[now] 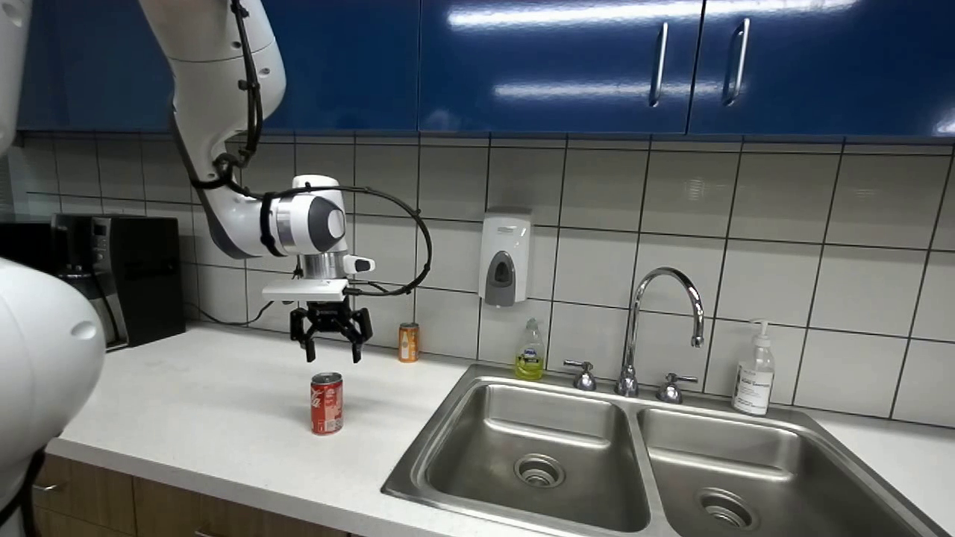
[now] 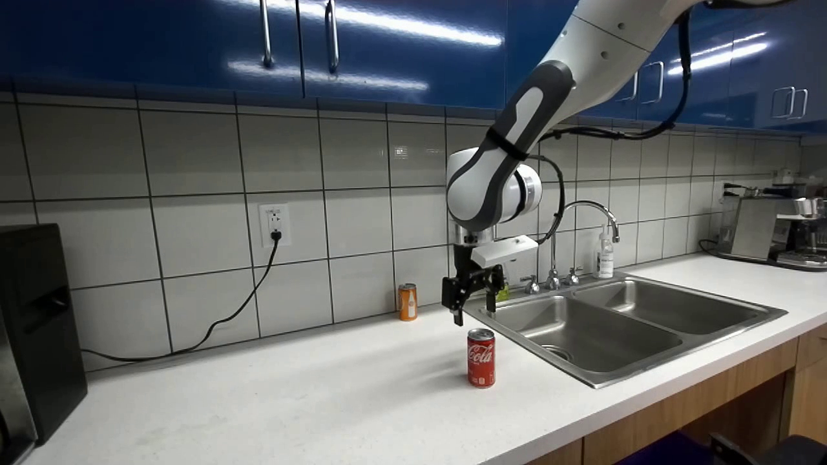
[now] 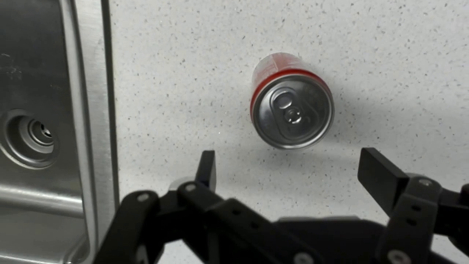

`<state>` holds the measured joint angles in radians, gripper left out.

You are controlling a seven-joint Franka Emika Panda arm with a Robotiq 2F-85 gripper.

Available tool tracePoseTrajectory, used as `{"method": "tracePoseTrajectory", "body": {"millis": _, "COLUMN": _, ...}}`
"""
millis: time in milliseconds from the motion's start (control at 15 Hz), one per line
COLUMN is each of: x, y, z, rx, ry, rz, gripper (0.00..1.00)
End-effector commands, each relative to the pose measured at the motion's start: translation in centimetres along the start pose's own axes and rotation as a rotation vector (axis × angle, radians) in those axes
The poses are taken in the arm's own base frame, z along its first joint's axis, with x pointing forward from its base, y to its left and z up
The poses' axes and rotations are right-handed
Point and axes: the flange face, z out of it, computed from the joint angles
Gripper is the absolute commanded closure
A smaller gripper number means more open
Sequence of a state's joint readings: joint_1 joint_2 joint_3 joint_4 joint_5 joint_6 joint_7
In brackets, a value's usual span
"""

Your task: Take the coca-cola can out of the kitchen sink and place it on the kitchen counter

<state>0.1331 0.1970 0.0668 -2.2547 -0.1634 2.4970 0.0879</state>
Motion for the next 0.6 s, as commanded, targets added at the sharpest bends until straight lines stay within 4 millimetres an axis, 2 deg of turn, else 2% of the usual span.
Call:
{"method": "tracePoseTrajectory", "body": {"millis": 0, "x": -1.7, "y": 0.9, "z": -2.6, "rx": -0.021, "ry": 0.023, "rz": 0.030, "gripper": 0.00}}
{"method": "tracePoseTrajectory", "body": {"millis": 200, "x": -3.4, "y": 1.6, "z": -3.5, "rx": -0.018, "ry": 0.025, "rz": 0.055, "gripper": 0.00}}
{"method": "tracePoseTrajectory", "body": {"millis": 533, "x": -6.9, "y": 2.7, "z": -3.8, "rx": -0.011, "ry": 0.011, "rz": 0.104, "gripper": 0.00}}
